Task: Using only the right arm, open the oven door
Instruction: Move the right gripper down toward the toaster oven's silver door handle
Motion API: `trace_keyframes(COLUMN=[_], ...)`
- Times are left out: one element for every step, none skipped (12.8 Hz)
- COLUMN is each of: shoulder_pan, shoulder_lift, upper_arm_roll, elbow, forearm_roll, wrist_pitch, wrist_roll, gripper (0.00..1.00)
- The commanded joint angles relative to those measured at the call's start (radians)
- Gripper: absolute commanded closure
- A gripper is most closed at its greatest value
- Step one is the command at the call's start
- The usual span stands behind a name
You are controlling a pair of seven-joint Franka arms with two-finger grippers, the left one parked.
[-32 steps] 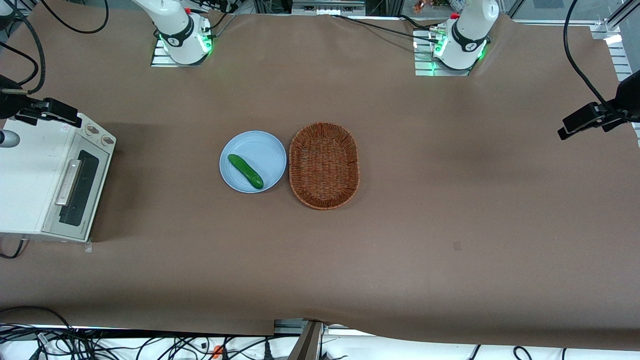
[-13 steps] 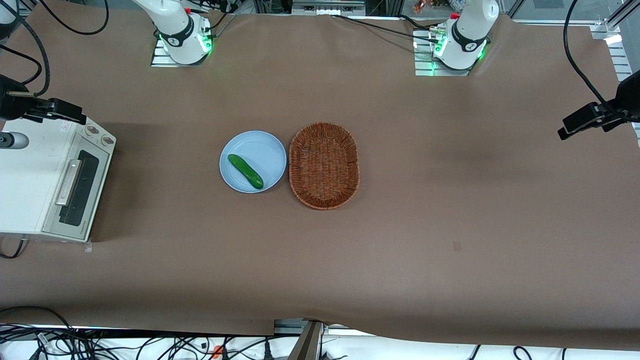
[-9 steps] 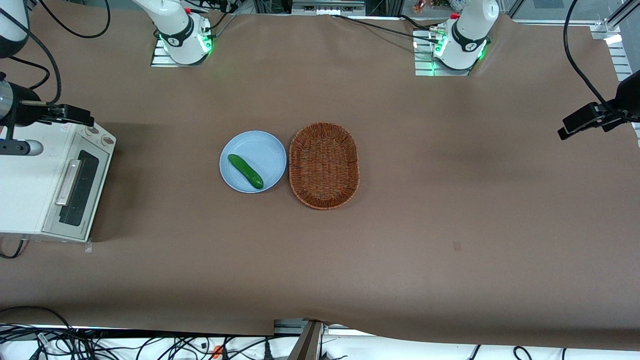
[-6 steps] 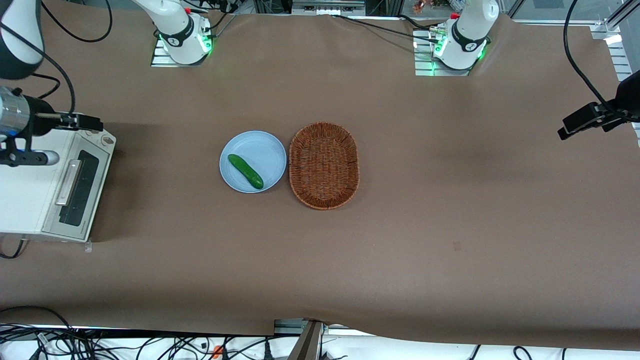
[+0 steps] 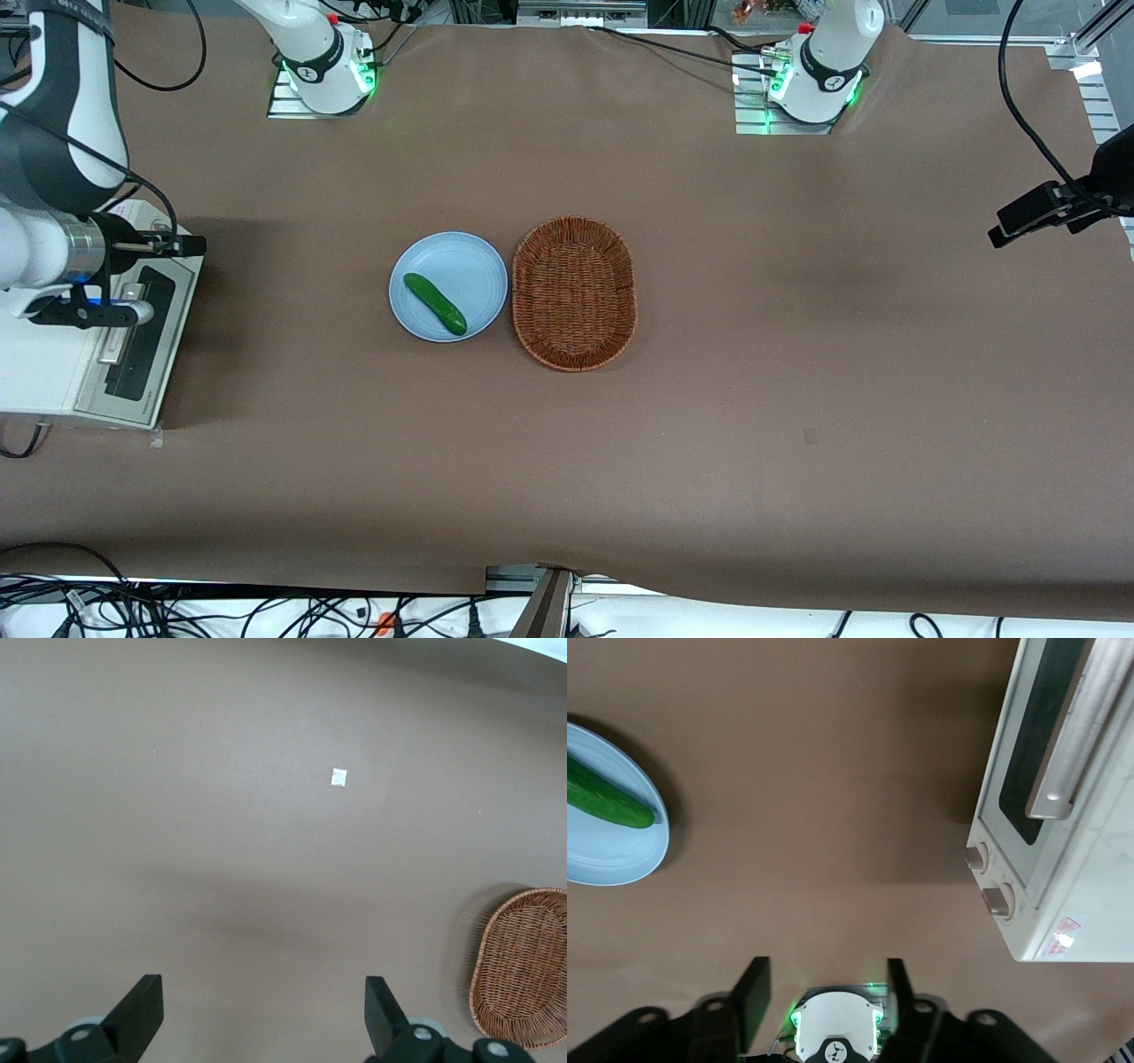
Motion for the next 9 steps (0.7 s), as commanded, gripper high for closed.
trace_keyframes(shoulder_pan=[-0.005,-0.001,0.003,0.003,0.003,0.003,0.004,0.006,0.007], shoulder_lift=[0.041,0.056,0.071,0.085,0.096,0.107,0.11,0.111,0.111], upper_arm_roll=[0.007,0.008,0.008,0.008,0.008,0.008,0.008,0.008,0.01], elbow=[0.007,0.006,0.006,0.006,0.004,-0.013,-0.037,-0.065,-0.088], forearm_roll=[-0.053,-0.09,-0.112,-0.124,-0.142,-0.171,-0.21,-0.262,-0.314], wrist_pitch=[0.009,0.029,0.04,0.052,0.069,0.094,0.135,0.184,0.224], wrist_roll=[-0.092,-0.157,-0.202,-0.227,-0.242,-0.258,-0.281,-0.317,-0.357], gripper=[0.64,0.74,0.82,0.91,0.97,1.0,1.0,1.0,1.0])
